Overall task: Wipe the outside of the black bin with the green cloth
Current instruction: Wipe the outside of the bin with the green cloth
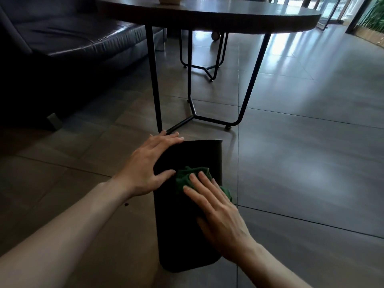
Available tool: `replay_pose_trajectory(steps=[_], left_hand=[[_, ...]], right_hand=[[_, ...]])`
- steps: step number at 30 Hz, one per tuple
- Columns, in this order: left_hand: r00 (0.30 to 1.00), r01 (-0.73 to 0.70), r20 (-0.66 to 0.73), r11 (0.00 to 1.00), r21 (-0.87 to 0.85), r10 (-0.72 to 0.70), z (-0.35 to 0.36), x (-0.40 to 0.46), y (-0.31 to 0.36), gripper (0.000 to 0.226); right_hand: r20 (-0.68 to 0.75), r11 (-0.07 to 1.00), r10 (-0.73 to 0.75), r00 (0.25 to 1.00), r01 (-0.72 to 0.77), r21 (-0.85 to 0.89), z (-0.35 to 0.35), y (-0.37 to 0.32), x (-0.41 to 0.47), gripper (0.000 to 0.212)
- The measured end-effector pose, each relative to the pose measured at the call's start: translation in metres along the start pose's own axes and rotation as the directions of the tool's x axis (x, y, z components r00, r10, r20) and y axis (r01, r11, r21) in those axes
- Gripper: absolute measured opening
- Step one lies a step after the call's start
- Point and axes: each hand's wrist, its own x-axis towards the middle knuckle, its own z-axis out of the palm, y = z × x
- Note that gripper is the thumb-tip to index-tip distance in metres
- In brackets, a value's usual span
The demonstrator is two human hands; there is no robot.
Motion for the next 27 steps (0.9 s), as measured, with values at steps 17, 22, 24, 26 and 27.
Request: replay_pose_trajectory(steps=[17,22,24,26,27], left_hand=[[1.0,-0.015,0.024,0.998,-0.065,0.017,0.006,0.004,0.011,0.076],[0.999,0.011,0.032,0.996,-0.087,-0.008,0.003,0.005,0.007,0.076],[0.999,0.019,0.038,0.996,-0.085,-0.016,0.002,0.004,0.004,0.076],[0.999,0.02,0.032,0.996,-0.092,-0.017,0.002,0.004,0.003,0.077],[1.0,0.015,0.027,0.995,-0.094,-0.013,0.002,0.004,0.004,0.077]], right_hand=[[-0.217,0.998,0.053,0.975,-0.062,-0.032,-0.029,0.03,0.035,0.047],[-0.071,0.992,-0.067,0.995,0.059,-0.112,-0.014,0.017,0.019,0.052],[0.03,0.973,-0.199,0.979,0.201,-0.11,0.0,0.009,-0.01,0.045],[0.09,0.937,-0.321,0.943,0.33,-0.115,0.012,0.004,-0.039,0.035],[0.112,0.915,-0.368,0.923,0.381,-0.132,0.016,0.002,-0.051,0.031]])
